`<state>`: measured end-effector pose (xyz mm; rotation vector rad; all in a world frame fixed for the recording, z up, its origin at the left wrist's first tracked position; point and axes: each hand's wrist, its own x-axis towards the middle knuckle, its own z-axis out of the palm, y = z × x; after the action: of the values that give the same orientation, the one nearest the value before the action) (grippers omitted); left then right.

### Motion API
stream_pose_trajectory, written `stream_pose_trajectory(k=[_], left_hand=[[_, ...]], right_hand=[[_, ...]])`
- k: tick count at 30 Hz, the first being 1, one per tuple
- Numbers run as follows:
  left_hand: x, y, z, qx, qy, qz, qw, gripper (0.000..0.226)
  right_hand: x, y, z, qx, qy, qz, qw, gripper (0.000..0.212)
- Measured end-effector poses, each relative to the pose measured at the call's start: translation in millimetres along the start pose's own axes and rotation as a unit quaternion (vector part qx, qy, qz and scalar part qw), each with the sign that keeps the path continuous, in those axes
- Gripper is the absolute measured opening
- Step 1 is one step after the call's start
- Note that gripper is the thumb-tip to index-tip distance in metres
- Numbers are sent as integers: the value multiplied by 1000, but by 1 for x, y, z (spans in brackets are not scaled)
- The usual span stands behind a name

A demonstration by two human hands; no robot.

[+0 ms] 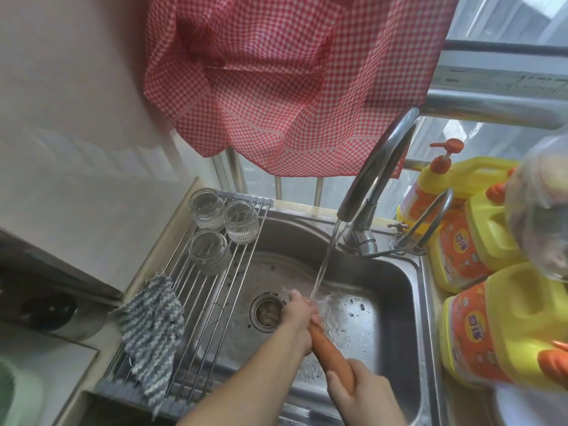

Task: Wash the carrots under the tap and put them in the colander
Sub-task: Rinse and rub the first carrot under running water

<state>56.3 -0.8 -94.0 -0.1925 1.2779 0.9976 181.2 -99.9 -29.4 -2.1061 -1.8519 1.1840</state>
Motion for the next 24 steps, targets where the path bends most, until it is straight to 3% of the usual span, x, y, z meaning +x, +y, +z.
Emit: stream_pose_trajectory(k=[2,3,5,6,7,9,11,13,14,16,19,22,24], left_hand=[[-1,1,0,-70,-49,-10,996,46],[-6,0,1,-107,-76,-4,991,41],[-14,-9,1,-149,-103,23,983,25],[-15,-16,1,-146,-105,38,983,17],[-15,-23,-1,-133,-99,53,985,10],[-15,-33,-3,-103,-80,67,989,7],[-15,-34,-4,-73,-67,61,993,14],[-17,-32,-3,-39,-50,65,996,19],[-18,-31,-3,-21,-41,71,996,21],[-19,-26,1,19,-35,83,996,27],[-20,-12,5,46,-31,67,996,44],[-20,3,2,14,-55,18,998,57],[-22,7,-1,-26,-64,11,998,62]], right_hand=[[8,4,-2,109,-59,25,992,39],[12,2,-7,207,-100,65,971,48],[20,3,-12,412,-156,165,883,53],[20,3,-13,474,-172,199,840,51],[20,3,-13,498,-184,211,820,47],[22,3,-12,472,-196,186,839,41],[24,0,-9,369,-169,126,905,38],[24,2,-3,206,-85,85,971,33],[22,3,1,142,-39,75,986,26],[16,-2,8,65,2,54,996,24],[15,-5,18,62,1,28,998,29],[22,-8,12,146,-23,22,989,30],[26,-12,6,265,-71,51,960,40]])
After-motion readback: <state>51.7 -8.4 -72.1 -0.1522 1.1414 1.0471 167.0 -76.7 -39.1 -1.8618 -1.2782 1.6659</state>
